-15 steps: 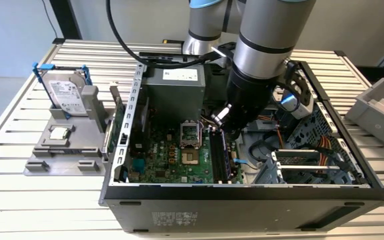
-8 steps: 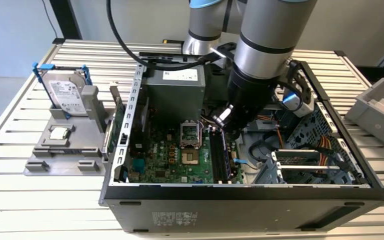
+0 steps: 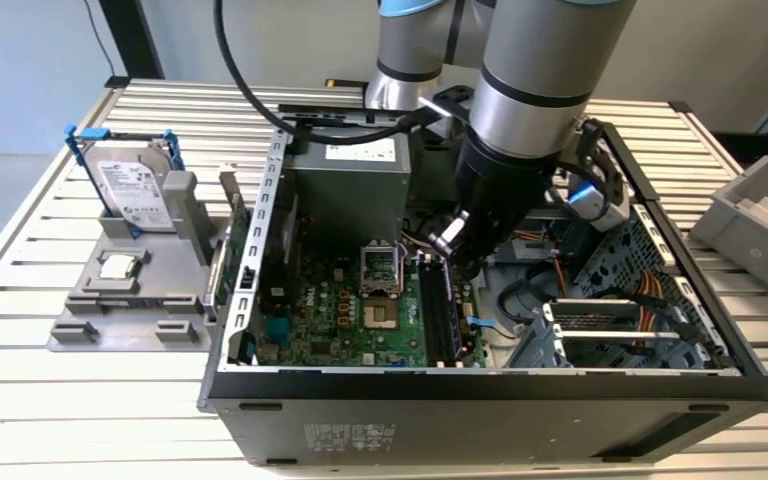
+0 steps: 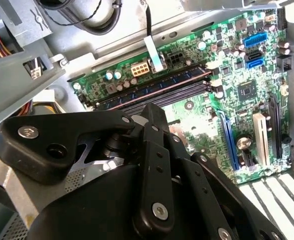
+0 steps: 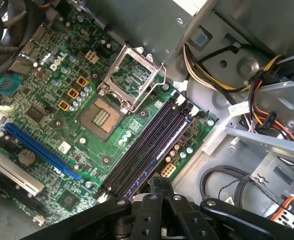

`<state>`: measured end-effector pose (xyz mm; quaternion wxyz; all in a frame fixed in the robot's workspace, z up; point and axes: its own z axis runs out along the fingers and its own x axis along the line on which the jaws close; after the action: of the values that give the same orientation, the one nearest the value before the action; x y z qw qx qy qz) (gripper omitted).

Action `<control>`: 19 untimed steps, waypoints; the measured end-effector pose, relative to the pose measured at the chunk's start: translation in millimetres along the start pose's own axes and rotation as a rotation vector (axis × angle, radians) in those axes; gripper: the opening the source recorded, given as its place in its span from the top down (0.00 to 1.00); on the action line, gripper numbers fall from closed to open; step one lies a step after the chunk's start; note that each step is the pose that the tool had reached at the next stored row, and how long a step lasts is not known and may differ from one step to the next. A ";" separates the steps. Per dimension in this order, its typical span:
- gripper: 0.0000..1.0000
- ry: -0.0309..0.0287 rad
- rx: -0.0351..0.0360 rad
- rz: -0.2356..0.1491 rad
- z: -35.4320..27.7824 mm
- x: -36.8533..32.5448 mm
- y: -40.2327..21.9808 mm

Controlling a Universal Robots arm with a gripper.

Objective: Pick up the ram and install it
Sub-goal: 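Press down the ram until it locks into place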

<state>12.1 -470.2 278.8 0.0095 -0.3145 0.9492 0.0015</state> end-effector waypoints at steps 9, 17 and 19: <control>1.00 -0.0011 -0.0022 -0.060 0.0 -0.6 -0.5; 1.00 -0.0004 -0.0035 -0.083 0.0 -0.8 -0.6; 1.00 -0.0002 -0.0037 -0.083 0.0 -0.8 -0.6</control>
<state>13.1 -470.3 278.8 0.0090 -0.3536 0.9354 0.0029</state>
